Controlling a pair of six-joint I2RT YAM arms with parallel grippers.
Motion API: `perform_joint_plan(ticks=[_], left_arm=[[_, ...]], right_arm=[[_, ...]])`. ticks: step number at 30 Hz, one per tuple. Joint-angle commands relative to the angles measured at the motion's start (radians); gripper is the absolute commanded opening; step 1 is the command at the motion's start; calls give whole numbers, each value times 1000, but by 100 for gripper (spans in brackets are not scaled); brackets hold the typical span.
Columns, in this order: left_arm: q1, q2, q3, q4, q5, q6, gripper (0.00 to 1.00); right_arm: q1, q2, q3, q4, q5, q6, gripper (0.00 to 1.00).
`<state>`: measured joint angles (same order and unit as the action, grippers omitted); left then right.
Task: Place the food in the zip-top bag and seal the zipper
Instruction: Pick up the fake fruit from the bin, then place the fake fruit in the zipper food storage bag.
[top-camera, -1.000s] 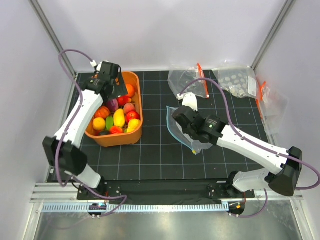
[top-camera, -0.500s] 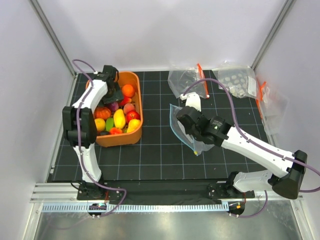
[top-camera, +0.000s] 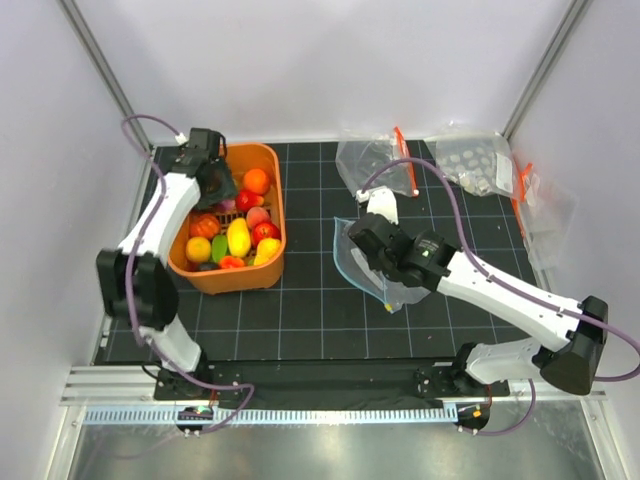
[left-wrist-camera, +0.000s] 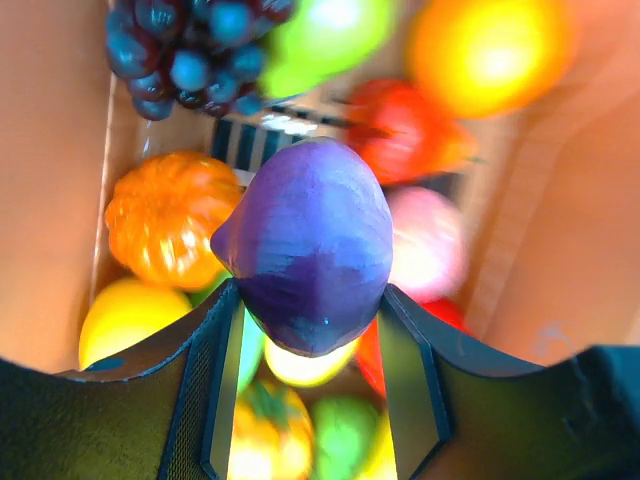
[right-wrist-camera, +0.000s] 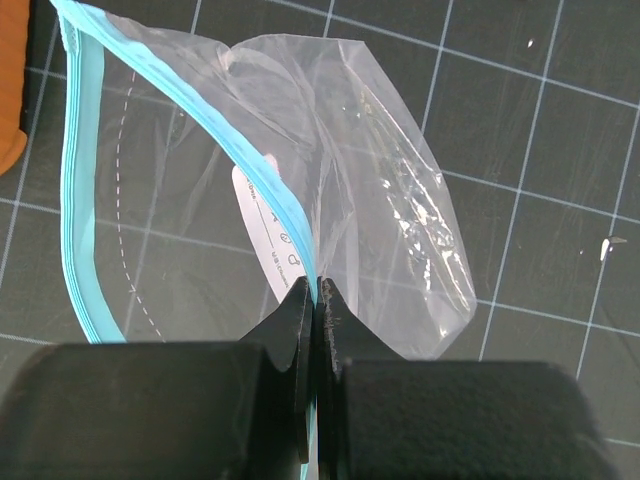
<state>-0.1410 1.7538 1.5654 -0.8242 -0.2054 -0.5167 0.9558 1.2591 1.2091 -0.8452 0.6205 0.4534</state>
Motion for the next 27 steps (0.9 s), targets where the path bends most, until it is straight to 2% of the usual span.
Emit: perform_joint_plan(ticks=[1, 6, 11, 15, 23, 27], left_arm=[[-45, -206, -22, 71, 61, -8, 34], [-117, -365, -116, 178, 256, -48, 34], [-286, -457, -149, 232, 261, -86, 35], [-408, -485, -182, 258, 328, -126, 36], [-724, -525, -307, 352, 227, -197, 37], [-787, -504, -352, 373, 186, -221, 37]], right_arm=[[3, 25, 47, 27, -19, -7, 1], [3, 68, 67, 61, -59, 2, 1], [3, 97, 81, 89, -94, 24, 1], [3, 86, 69, 107, -126, 51, 1], [3, -21, 1, 155, -124, 110, 1], [3, -61, -8, 153, -110, 128, 1]])
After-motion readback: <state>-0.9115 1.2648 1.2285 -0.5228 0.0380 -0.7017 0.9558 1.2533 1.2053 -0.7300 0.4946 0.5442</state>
